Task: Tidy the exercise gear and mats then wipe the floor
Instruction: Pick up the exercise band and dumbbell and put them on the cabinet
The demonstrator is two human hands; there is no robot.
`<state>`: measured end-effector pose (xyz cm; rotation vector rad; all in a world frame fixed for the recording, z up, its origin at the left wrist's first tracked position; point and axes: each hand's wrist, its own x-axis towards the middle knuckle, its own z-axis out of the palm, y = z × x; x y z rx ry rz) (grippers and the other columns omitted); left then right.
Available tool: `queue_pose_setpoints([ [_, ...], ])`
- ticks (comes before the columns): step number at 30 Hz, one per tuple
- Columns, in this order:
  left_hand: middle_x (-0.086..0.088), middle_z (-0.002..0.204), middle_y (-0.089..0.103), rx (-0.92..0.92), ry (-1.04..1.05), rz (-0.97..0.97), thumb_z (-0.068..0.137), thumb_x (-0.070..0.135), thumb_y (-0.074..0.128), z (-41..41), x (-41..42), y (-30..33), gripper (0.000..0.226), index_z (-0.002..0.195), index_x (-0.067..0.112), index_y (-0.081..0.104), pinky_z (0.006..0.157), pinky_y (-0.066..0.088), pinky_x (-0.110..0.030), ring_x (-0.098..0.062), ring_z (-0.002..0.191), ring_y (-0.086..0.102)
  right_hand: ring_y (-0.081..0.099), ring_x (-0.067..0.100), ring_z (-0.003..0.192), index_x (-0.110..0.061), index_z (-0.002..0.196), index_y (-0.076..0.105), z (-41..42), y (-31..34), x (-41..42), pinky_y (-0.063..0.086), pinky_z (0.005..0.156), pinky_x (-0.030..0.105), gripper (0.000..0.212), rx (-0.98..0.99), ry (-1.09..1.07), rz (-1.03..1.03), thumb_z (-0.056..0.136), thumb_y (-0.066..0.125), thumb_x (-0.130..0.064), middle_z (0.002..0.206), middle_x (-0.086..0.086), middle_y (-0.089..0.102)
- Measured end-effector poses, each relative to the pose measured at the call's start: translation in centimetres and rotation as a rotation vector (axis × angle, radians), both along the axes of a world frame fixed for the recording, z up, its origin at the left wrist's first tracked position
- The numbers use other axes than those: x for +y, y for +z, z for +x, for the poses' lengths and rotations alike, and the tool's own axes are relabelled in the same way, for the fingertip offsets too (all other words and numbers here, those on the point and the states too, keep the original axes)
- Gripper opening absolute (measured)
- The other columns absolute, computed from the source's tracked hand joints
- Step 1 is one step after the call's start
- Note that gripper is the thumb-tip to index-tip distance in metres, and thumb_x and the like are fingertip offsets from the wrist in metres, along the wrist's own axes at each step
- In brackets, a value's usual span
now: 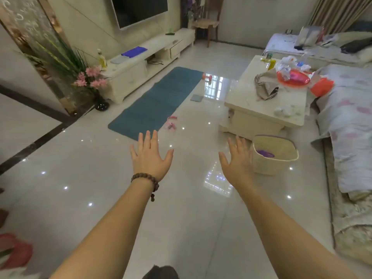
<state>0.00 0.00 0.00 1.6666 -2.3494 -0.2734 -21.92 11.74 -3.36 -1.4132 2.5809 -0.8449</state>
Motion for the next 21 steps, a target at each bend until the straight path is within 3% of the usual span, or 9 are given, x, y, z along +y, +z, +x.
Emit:
queue_pose_setpoints([
  [11, -0.005, 0.162, 0.006, -0.14, 0.028, 0.165, 0.094, 0.058, 0.032, -4.0, -5.7, -8.6, 0.076, 0.154, 0.019, 0.006, 0.119, -0.002, -0.051, -0.023, 0.149, -0.004, 0.004, 0.02, 0.147, -0.016, 0.147, 0.031, -5.1, -7.3, -6.0, 0.002, 0.118, 0.047, 0.056, -0.025, 0.034, 0.223, 0.098, 0.041, -0.041, 0.158, 0.006, 0.017],
  [21, -0.004, 0.162, 0.004, -0.217, 0.046, 0.227, 0.095, 0.059, 0.029, -12.7, -26.3, -10.8, 0.075, 0.154, 0.02, 0.005, 0.119, -0.001, -0.053, -0.024, 0.149, -0.005, -0.005, 0.015, 0.147, -0.02, 0.15, 0.022, -14.7, -8.3, -26.0, -0.007, 0.116, 0.04, 0.057, -0.081, 0.011, 0.346, 0.099, 0.036, -0.042, 0.16, 0.001, 0.006],
])
